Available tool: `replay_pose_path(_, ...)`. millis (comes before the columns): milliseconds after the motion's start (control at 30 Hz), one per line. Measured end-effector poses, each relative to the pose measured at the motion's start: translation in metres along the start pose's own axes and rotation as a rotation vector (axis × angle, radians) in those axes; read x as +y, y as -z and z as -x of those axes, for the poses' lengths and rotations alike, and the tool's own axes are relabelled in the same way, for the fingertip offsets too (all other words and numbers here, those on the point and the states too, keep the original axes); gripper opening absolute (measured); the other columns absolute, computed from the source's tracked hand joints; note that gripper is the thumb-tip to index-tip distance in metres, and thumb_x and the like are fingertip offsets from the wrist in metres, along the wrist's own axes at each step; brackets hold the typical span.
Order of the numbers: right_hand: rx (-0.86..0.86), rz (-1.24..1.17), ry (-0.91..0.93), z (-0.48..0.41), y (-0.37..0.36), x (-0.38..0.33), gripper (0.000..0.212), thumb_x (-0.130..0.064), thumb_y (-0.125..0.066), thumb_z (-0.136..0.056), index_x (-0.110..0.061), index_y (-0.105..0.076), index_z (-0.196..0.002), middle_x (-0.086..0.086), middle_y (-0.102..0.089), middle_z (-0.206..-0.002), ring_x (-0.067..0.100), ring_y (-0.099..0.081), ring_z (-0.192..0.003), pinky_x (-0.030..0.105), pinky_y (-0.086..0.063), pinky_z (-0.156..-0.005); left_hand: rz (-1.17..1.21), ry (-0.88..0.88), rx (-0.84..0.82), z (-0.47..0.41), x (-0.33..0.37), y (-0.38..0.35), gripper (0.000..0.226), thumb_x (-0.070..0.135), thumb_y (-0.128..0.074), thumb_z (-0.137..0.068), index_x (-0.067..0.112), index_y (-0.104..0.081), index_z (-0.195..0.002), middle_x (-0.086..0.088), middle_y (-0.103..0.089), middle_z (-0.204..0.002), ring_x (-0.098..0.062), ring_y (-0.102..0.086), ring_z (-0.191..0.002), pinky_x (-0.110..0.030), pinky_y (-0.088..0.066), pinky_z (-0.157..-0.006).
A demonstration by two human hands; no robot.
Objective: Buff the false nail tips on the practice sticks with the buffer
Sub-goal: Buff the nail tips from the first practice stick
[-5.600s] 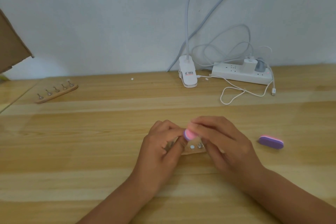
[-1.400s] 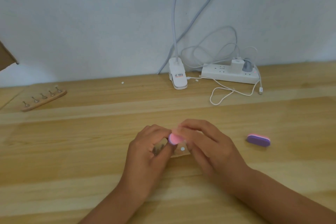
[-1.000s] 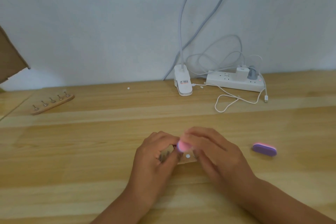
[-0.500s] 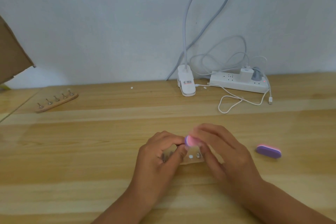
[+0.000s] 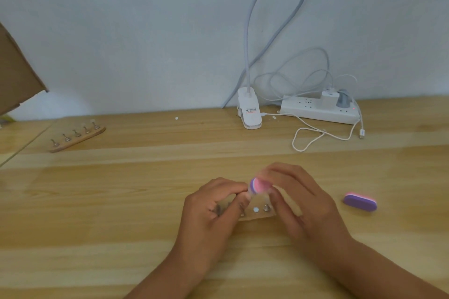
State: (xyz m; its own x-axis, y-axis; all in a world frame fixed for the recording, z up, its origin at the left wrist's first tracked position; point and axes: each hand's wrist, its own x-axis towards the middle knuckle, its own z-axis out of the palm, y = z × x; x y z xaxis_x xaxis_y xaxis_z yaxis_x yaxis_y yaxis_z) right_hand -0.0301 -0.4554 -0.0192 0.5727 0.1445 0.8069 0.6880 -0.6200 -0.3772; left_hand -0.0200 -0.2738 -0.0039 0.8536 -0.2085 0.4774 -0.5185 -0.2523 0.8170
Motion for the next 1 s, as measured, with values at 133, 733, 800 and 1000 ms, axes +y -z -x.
replay_pose_path(133,0.004,0.036,0.098,0.0040,-0.0017,-0.0040,0.031,0.005,-0.059,-0.091,-0.007,-0.068,-0.118,0.007,-0.065,-0.118,0.014,-0.063,-0.111,0.024,-0.050,-0.095,0.004,-0.010,-0.029,-0.0004,0.0021,-0.0005,0.014,0.037,-0.063,-0.090,0.034,-0.075,-0.097,0.013,-0.071,-0.081,-0.011,-0.065,-0.076,-0.022,-0.046,-0.068)
replay_pose_path(733,0.010,0.023,0.120,0.0045,-0.0032,-0.0045,0.027,0.000,-0.060,-0.093,-0.006,-0.064,-0.119,0.006,-0.062,-0.117,0.012,-0.061,-0.110,0.022,-0.049,-0.096,-0.011,-0.030,0.019,0.0014,0.0018,-0.0012,0.018,0.045,-0.063,-0.084,0.043,-0.072,-0.100,0.018,-0.073,-0.083,-0.007,-0.068,-0.079,-0.028,-0.051,-0.075)
replay_pose_path(800,0.017,0.052,0.079,0.0024,-0.0027,-0.0013,0.023,-0.002,-0.058,-0.093,-0.003,-0.067,-0.115,0.008,-0.064,-0.114,0.014,-0.061,-0.106,0.022,-0.049,-0.094,-0.004,-0.018,0.025,0.0018,0.0009,-0.0002,0.017,0.043,-0.063,-0.085,0.038,-0.074,-0.097,0.015,-0.072,-0.077,-0.008,-0.067,-0.072,-0.026,-0.050,-0.069)
replay_pose_path(1000,0.026,0.013,0.105,0.0035,-0.0039,-0.0050,0.026,-0.002,-0.060,-0.092,-0.007,-0.063,-0.117,0.007,-0.064,-0.114,0.011,-0.060,-0.109,0.019,-0.046,-0.097,0.031,0.005,0.009,0.0011,0.0016,-0.0004,0.018,0.043,-0.064,-0.085,0.038,-0.074,-0.098,0.012,-0.074,-0.082,-0.010,-0.068,-0.075,-0.026,-0.051,-0.071)
